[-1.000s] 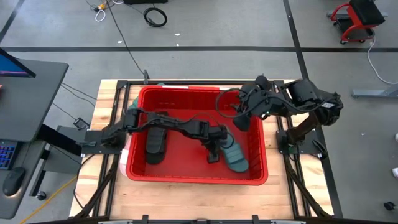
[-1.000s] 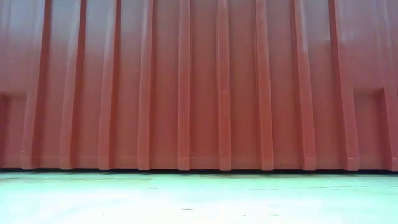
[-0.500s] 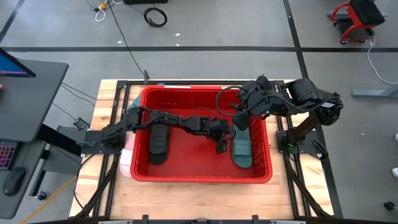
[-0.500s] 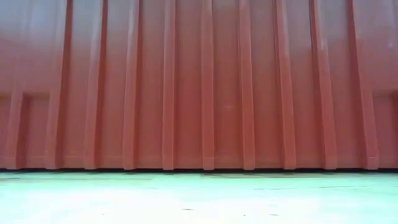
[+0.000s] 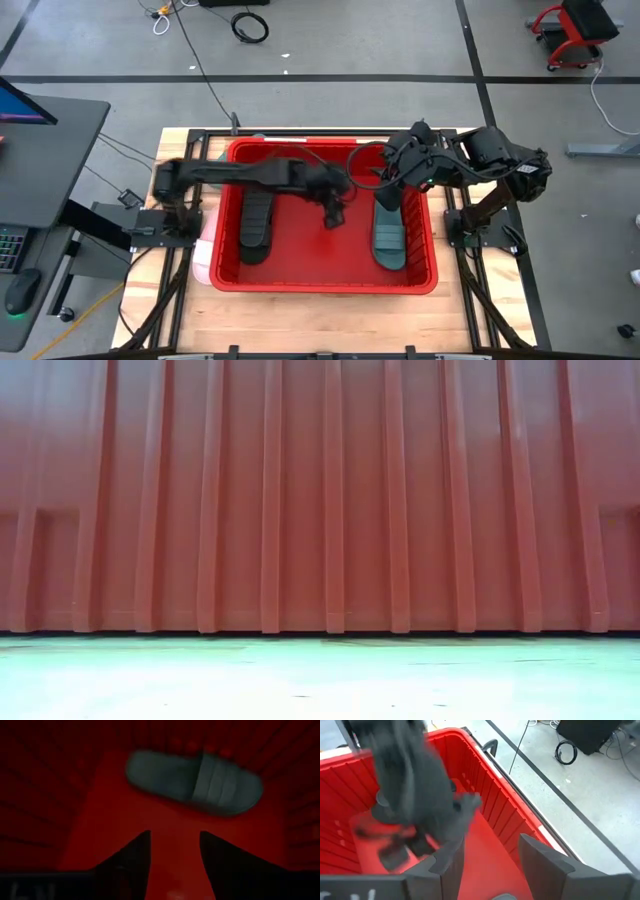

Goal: Pick and place slides into bin
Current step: Put the green slide on top of the other green slide in the container

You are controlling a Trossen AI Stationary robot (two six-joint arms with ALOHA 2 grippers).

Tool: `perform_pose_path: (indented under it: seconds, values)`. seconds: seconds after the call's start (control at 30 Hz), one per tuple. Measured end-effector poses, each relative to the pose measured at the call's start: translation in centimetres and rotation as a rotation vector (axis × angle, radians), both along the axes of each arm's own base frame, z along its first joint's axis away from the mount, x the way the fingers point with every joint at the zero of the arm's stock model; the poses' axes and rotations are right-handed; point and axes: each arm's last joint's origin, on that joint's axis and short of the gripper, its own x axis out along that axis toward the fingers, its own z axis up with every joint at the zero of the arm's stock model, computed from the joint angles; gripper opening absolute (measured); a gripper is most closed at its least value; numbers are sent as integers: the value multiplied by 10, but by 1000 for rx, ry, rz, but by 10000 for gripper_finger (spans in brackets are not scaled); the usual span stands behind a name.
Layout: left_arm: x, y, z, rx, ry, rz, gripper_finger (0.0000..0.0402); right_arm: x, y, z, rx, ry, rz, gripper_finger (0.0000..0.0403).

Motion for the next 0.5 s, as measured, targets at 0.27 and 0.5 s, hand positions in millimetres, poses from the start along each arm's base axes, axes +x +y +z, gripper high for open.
perform_pose_path:
  seconds: [0.27, 0.5]
  values:
    - [-74, 22, 84, 54, -119, 114, 172, 1, -6, 0, -27, 19, 3, 192]
    - [-139, 62, 118, 186, -95, 394, 158, 1, -11, 0, -6, 3, -37, 192]
